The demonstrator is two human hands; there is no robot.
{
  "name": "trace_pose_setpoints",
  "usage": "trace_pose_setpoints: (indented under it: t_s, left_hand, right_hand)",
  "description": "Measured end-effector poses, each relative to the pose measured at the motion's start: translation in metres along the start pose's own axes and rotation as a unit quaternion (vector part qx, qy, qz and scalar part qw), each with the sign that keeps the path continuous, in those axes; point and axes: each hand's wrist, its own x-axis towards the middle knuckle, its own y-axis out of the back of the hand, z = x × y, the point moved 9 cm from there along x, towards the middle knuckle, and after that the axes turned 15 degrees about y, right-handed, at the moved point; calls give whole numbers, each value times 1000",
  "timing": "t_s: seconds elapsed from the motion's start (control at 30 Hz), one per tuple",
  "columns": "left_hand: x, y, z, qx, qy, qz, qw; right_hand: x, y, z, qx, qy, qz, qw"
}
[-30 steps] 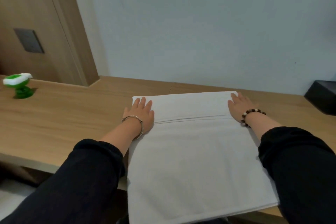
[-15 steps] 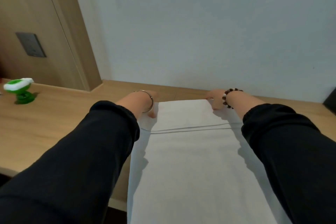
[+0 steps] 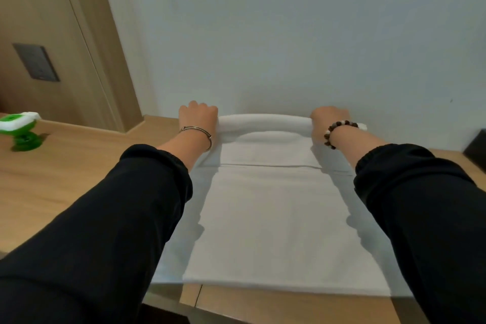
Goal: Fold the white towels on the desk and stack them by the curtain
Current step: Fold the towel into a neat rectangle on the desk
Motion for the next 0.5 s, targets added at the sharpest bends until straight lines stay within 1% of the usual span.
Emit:
trace_pose_setpoints:
  t_s: [0.07, 0.2, 0.37, 0.43, 0.5]
  left_hand:
    - [0, 19, -7, -39, 3, 51, 998]
    - [-19, 45, -15, -76, -42, 127, 988]
    - [-73, 67, -27, -132, -105, 231, 958]
    - [-95, 66, -33, -130, -138, 251, 949]
    - [-115, 61, -37, -121, -173, 258, 943]
  right_hand:
    - [-5, 29, 0, -43, -12, 70, 997]
    - [-26, 62, -2, -64, -20, 161, 985]
    - [-81, 67, -14, -32, -9, 263, 964]
    - [-107, 64, -24, -13, 2, 310, 951]
    - [-136, 61, -38, -5, 40, 363, 931]
